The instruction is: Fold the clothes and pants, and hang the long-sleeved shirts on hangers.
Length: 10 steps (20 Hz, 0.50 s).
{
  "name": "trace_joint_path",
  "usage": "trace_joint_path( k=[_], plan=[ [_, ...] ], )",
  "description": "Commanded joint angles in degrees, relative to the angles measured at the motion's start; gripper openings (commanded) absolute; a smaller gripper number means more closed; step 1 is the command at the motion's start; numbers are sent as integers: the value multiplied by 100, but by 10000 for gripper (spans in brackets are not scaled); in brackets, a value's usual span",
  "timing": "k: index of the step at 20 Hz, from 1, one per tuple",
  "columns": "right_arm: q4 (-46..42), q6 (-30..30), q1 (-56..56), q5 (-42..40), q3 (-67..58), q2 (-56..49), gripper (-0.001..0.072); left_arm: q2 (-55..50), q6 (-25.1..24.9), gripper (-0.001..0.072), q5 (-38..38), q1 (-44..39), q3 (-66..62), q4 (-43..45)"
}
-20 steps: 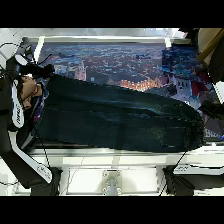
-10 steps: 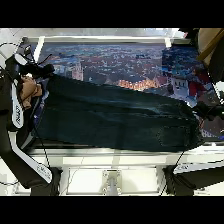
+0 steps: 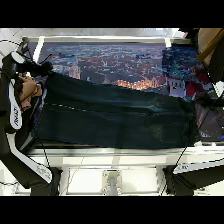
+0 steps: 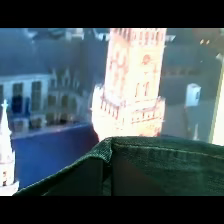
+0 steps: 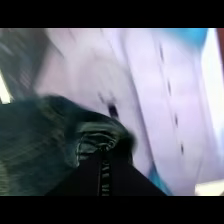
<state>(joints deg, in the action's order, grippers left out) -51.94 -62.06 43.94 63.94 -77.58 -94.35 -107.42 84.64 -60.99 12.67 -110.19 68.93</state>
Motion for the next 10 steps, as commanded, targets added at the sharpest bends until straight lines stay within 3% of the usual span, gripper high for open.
trace_joint_path(
  k=[1,5,8,10],
  plan=[
    [63,0,-4,273,-916,264,42,420,2,13,234,111,-7,4],
    [39,-46,-17,208,-1196,345,42,610,122,12,439,186,0,70],
    [-219,-533,-63,-33,-1178,120,42,433,857,13,437,160,9,916],
    [-223,-772,-166,-343,-1178,-68,42,267,992,12,492,133,9,1080]
  ],
)
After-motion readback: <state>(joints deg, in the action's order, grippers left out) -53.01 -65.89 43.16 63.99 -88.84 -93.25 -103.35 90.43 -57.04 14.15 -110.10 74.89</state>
